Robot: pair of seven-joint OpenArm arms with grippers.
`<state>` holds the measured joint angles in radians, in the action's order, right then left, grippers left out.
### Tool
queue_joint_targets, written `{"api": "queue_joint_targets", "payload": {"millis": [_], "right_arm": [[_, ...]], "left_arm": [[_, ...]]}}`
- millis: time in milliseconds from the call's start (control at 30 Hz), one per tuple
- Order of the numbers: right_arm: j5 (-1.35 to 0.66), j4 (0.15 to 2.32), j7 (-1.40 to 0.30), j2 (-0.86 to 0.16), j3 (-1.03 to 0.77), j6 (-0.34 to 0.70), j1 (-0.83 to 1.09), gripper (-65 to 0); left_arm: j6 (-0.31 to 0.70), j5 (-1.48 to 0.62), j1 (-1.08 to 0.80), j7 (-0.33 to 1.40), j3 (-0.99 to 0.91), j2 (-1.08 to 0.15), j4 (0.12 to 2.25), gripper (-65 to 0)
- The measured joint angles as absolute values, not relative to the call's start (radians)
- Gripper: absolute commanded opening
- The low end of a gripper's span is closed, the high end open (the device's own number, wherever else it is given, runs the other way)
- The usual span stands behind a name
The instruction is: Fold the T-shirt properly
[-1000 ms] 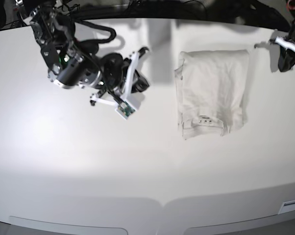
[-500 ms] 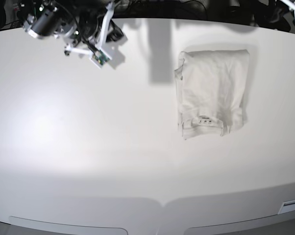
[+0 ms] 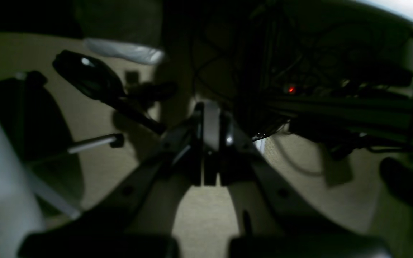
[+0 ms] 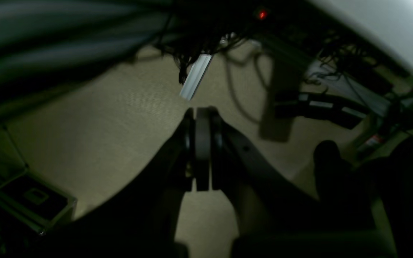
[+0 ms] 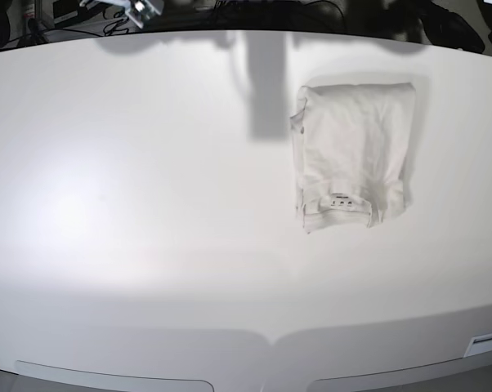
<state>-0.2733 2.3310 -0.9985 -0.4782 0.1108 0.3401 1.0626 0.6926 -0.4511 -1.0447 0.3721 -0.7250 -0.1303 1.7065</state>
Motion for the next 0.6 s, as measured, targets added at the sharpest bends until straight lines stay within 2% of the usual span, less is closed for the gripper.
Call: {"api": "queue_joint_targets", "payload": {"millis": [133, 200, 367, 500, 600], "right_arm": [[-0.208, 2.302, -0.831, -0.480, 0.085, 0.265, 1.179, -65.0], [-0.210, 2.254, -0.811, -0.479, 0.052, 0.262, 1.195, -65.0], [-0.276, 2.094, -0.784, -0.479, -0.051, 0.258, 1.186, -65.0], [-0.290, 1.940, -0.739, -0.479, -0.064, 0.258, 1.137, -65.0], [-0.294, 1.807, -0.733, -0.476, -0.059, 0.305, 1.066, -65.0]], "left_arm": [[0.694, -0.408, -1.045, 0.315, -0.725, -0.130, 1.617, -65.0], [0.693, -0.381, -1.044, 0.256, -0.725, -0.131, 1.569, -65.0], [0.693, -0.373, -1.038, 0.229, -0.725, -0.130, 1.474, -65.0], [0.692, -0.373, -1.007, 0.216, -0.725, -0.131, 1.395, -65.0], [0.691, -0.316, -0.968, 0.213, -0.725, -0.128, 1.315, -65.0]]}}
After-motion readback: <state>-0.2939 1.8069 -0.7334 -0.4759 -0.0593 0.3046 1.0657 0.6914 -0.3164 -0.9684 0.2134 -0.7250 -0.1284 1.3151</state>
